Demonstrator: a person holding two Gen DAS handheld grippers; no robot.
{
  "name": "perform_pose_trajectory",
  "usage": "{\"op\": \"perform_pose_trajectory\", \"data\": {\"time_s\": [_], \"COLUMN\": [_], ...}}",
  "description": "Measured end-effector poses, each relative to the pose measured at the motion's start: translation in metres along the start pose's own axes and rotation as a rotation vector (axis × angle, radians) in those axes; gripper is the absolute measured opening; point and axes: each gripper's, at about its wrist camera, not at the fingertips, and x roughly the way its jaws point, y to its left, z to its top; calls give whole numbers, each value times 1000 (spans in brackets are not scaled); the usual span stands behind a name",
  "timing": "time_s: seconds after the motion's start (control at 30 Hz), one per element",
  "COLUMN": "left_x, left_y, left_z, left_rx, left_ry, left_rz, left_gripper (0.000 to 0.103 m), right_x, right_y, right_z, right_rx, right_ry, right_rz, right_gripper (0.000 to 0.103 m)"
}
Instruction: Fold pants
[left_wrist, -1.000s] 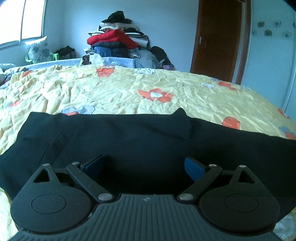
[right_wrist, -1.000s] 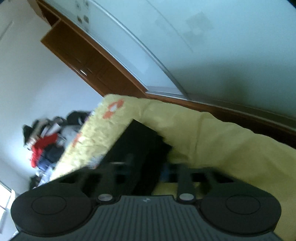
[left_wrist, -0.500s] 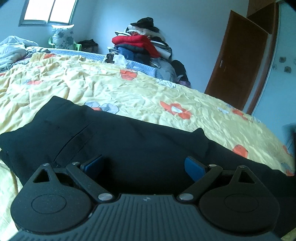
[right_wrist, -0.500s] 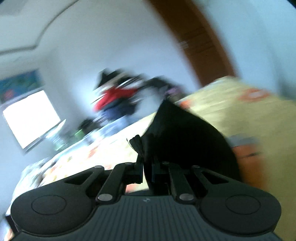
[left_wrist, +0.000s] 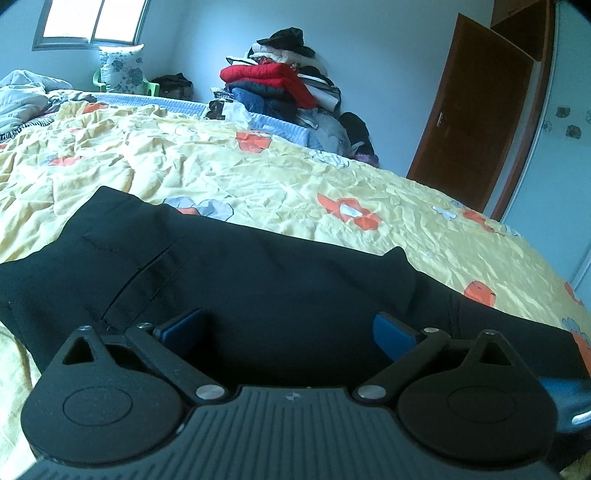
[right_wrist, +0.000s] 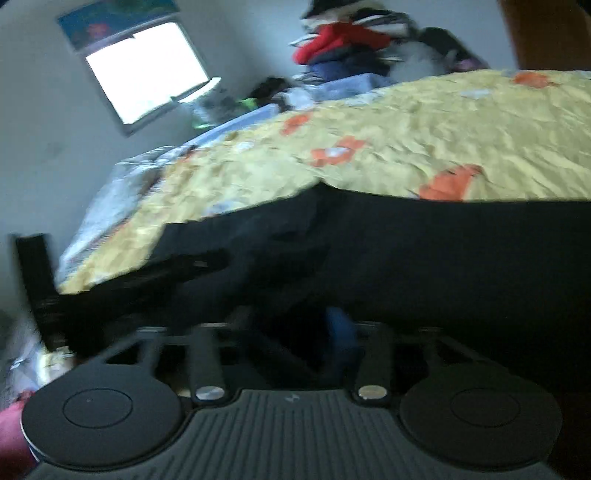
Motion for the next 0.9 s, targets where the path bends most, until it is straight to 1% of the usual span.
{"op": "perform_pose_trajectory", "data": {"time_s": [0.07,0.1,0.13,0.17,0.2,0.27,0.3,0.33,0.37,0.4,0.43,0.47,0.53,0.6,0.67,0.7,0.73,0.8,0.83,0.87,0.9], "left_x": [0,-1,-2,-2,-2,-2,-1,1,5,10,18,28,48,64,83,95,104,121,128,130,127], "left_y": [-1,-3,-6,-10,-14,-24,-31,-39,-48,-56,-65,-72,-83,-88,-92,-93,-91,-88,-87,-86,-86], "left_z": [0,1,2,5,7,15,20,25,29,33,35,37,39,39,39,41,43,53,57,62,65], "left_rx": [5,12,25,38,51,74,97,134,182,228,276,316,370,411,454,462,449,423,405,386,368], "left_ry": [-4,-7,-6,-4,2,14,21,28,38,52,78,114,170,182,194,198,182,165,174,180,180], "left_rz": [3,10,19,24,20,-19,-42,-57,-66,-67,-62,-53,-30,6,54,74,79,92,87,82,76], "left_gripper": [100,100,100,100,100,100,100,100,101,101,101,100,100,97,97,98,101,102,102,101,98], "right_x": [-25,-32,-39,-43,-42,-35,-29,-24,-19,-13,-9,-5,2,1,3,3,3,4,6,6,5], "right_y": [-3,-7,-15,-22,-30,-43,-47,-47,-47,-46,-46,-47,-49,-54,-57,-59,-59,-57,-56,-56,-55], "right_z": [10,16,23,28,33,37,37,35,32,28,25,21,16,12,11,10,9,7,7,7,8], "right_rx": [-23,-30,-39,-50,-52,-55,-79,-113,-148,-172,-188,-192,-180,-157,-142,-134,-133,-143,-151,-156,-155], "right_ry": [-77,-111,-141,-153,-138,-53,-11,11,31,44,50,53,52,39,31,23,16,8,7,9,13], "right_rz": [-3,-30,-75,-144,-218,-370,-427,-464,-503,-535,-565,-580,-574,-555,-540,-534,-533,-539,-544,-547,-545], "right_gripper": [74,74,74,77,84,88,88,88,91,97,100,102,103,103,103,103,103,103,103,103,103]}}
